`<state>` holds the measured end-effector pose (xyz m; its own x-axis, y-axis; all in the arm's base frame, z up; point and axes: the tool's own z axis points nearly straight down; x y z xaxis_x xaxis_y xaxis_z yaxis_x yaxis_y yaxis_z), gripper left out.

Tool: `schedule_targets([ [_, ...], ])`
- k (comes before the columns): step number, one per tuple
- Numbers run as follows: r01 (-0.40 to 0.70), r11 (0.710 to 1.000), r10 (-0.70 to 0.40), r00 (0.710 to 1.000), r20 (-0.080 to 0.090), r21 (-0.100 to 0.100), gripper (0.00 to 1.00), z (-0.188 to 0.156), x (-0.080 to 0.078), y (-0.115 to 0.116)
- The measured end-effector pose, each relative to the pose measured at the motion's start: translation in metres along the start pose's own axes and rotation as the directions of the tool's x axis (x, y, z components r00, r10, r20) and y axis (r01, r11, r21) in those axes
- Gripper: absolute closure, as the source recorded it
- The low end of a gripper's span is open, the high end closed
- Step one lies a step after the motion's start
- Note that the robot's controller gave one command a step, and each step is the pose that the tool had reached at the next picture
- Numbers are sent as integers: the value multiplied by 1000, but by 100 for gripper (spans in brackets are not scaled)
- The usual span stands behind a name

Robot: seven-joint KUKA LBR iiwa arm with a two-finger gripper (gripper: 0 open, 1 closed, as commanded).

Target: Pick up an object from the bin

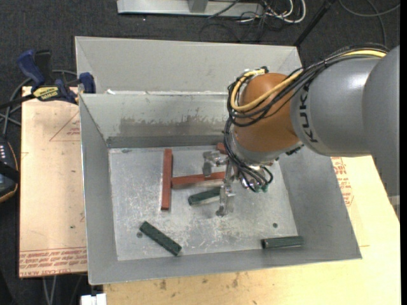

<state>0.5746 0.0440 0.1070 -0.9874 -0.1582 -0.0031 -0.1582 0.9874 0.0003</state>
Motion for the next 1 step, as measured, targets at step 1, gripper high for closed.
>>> schedule_targets([
  [1,39,999,-39,999,2,-1,0,38,-19,-4],
])
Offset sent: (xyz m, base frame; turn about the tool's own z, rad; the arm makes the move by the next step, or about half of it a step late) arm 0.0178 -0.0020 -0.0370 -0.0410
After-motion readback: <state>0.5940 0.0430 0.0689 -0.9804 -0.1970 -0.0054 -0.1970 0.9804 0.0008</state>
